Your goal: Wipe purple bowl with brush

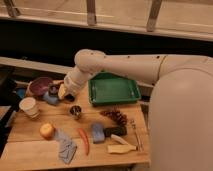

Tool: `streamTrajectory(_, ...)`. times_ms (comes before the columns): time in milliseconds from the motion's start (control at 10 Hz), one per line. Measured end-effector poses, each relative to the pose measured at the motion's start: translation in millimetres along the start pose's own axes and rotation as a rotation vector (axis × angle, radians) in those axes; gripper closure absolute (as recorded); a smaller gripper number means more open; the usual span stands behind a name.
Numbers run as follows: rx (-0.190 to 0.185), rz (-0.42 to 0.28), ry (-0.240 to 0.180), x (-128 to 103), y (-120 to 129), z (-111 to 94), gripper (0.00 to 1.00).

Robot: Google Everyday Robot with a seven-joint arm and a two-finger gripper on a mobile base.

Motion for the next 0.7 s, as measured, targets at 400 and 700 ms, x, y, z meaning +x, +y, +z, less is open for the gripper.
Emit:
streamTrajectory(400,0.106,-0.006,-0.053,-23.3,-16.8,-4.5,1.00)
streamTrajectory(700,0.145,-0.036,-0.083,-46.9,-23.6,-5.4,1.00)
